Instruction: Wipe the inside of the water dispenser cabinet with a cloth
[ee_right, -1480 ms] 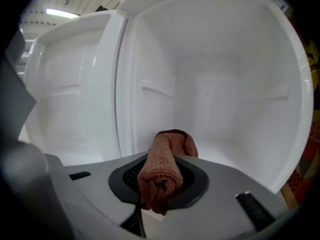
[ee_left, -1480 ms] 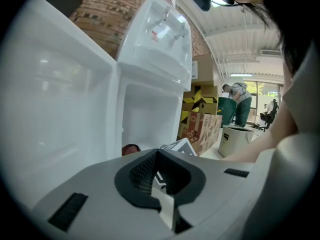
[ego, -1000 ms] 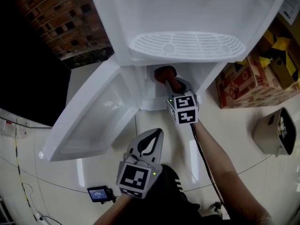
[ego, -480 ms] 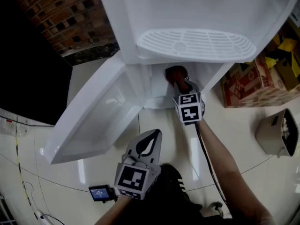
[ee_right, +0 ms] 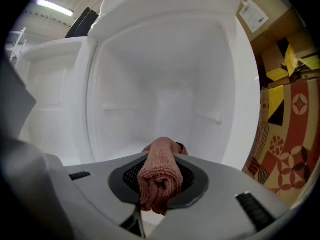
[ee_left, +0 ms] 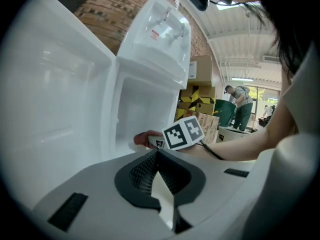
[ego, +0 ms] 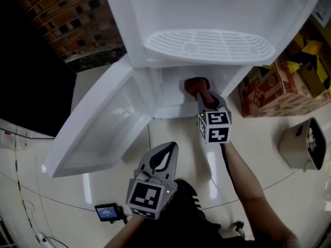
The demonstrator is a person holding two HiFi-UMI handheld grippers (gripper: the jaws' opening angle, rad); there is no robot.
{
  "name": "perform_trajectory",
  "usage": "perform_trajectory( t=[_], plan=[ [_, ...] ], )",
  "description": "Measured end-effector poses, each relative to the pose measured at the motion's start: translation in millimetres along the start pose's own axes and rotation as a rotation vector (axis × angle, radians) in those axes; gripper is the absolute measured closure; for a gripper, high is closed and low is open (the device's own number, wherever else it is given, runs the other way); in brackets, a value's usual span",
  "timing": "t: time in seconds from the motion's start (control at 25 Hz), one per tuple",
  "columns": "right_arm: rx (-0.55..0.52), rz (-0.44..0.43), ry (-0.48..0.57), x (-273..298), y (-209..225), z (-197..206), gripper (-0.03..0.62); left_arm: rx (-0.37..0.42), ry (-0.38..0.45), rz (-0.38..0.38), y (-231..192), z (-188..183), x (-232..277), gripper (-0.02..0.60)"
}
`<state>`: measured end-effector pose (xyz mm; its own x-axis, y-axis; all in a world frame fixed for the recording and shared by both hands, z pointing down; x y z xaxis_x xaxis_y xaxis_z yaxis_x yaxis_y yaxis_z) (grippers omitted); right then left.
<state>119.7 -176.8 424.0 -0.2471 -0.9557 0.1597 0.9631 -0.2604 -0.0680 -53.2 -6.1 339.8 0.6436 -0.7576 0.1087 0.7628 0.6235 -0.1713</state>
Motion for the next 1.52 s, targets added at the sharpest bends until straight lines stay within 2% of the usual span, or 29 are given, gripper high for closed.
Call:
perform_trajectory(
  t=[0.2,0.36,0.48,0.68,0.92,1.04,1.12,1.32,1.52],
  plan=[
    [0.003,0.085,-0.012,41,14,-7,0.511,0.004,-0.005,0.012,6,1,-1,0.601],
    [-0.049,0.085,0.016,64,6,-22,0.511,0.003,-0.007,0.009,4,2,-1,0.601],
    [-0.069,0.096,-0.023,69,6,-15,0.511,-0.004,-0.007,-0.004,1,1,-4,0.601],
    [-0.050,0.122,-0.110,38,13,9,0.511,0.006,-0.004,0.002,0,3,-5,0.601],
    [-0.091,0.081,-0.110,-23,18,36,0.510,-0.001,-0.003,0.008,3,4,-6,0.601],
    [-0.099,0.054,-0.048,-26,14,26,0.511,-0.010,-0.003,-0.003,2,3,-7,0.601],
    [-0.080,0.028,0.041,-20,8,6,0.511,-0.040,-0.003,-0.030,2,-1,-7,0.601],
    [-0.029,-0.098,0.288,-4,-31,-81,0.511,-0.051,0.001,-0.057,-1,1,-13,0.601],
    [0.021,-0.167,0.458,5,-58,-144,0.510,-0.066,0.000,-0.070,4,1,-14,0.601]
  ],
)
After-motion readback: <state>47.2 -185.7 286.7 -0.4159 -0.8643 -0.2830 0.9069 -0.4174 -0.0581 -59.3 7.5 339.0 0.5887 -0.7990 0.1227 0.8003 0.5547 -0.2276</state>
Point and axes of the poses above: the fingertips, and each gripper's own axes: x forward along the fingers, y to its right, z out of its underside, the point moved 6 cm from there along -x, backward along the fingers, and after that the axes turned 14 degrees about y, right-handed, at the moved point
